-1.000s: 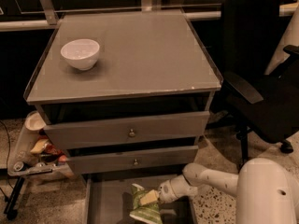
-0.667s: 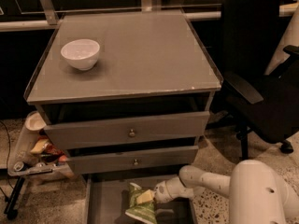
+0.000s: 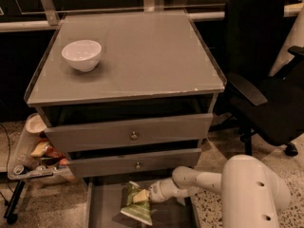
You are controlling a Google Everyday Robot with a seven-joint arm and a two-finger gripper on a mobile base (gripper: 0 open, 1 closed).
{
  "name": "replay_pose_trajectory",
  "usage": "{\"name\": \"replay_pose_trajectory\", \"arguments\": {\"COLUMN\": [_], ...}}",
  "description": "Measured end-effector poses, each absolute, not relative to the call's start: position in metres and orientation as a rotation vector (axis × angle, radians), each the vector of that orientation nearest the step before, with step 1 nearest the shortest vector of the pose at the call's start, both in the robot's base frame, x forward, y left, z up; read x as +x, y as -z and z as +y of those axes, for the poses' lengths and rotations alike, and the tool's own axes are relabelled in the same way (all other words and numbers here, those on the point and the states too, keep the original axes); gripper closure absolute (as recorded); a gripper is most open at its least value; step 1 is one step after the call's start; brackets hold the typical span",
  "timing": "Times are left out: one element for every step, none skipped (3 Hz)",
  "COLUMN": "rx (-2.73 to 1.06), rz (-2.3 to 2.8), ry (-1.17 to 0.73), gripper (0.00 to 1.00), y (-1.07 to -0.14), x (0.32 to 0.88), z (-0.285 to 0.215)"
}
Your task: Place green jalapeno chip bag into bottom drawer
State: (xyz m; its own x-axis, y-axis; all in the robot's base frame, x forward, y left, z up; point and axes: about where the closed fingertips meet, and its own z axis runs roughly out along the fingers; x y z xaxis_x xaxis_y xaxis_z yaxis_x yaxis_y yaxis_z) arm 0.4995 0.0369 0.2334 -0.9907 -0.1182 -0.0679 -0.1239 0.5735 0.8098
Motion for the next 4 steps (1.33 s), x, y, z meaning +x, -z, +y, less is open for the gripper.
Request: {"name": "replay_pose_trajectory", "arguments": {"rx": [-0.192,-0.192,-0.192,-0.192], "rz": [2.804,2.804,2.804,2.804], "ry": [-1.376,-1.374,-1.374,-1.374], "gripper": [1.00,1.00,0.81,0.58], "y": [-0.2230,-0.2225,-0.2225,-0.2225], "x": [0.5071,0.5075,0.5074,0.5074], "z": [0.0453,0.0460,0.0460,0.0461]}}
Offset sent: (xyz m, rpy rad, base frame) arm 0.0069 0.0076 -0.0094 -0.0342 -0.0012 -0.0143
